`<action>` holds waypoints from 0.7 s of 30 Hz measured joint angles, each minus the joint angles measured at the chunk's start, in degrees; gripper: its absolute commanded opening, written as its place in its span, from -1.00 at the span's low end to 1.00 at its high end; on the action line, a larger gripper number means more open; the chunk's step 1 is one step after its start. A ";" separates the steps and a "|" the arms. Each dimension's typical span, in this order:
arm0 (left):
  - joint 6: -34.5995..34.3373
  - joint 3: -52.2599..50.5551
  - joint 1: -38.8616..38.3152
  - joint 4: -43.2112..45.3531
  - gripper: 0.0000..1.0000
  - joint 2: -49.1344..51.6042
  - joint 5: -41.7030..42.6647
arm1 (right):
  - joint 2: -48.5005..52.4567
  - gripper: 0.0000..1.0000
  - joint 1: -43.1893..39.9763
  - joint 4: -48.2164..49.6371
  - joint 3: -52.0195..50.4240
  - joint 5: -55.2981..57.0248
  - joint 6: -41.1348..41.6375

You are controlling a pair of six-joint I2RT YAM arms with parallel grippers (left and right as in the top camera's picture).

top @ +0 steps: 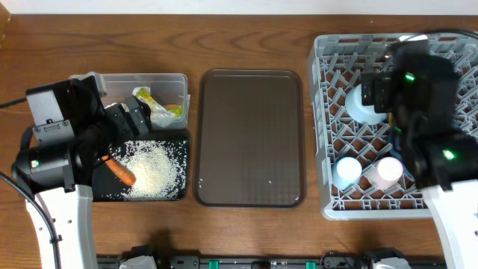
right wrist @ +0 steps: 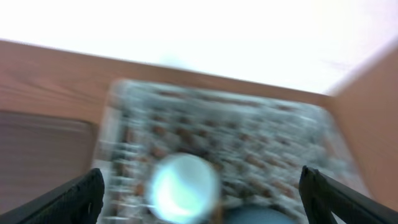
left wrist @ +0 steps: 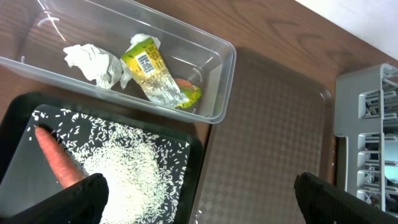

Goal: Sort waste into correct bins and load items into the dishwasher rack
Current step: 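Move the right gripper over the rack toward the cups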

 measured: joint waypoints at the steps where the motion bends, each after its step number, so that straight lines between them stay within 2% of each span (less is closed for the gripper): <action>1: 0.00 0.00 0.02 0.00 0.96 0.00 0.00 | -0.66 0.98 -0.44 -0.04 0.00 -3.13 0.83; 7: 0.00 0.00 0.02 0.00 0.96 0.00 0.02 | -1.42 0.98 -1.29 -2.58 0.00 -14.27 3.54; 21: 0.00 0.00 0.02 0.00 0.96 0.00 0.02 | -1.42 0.98 -1.29 -13.14 -0.02 -17.88 4.59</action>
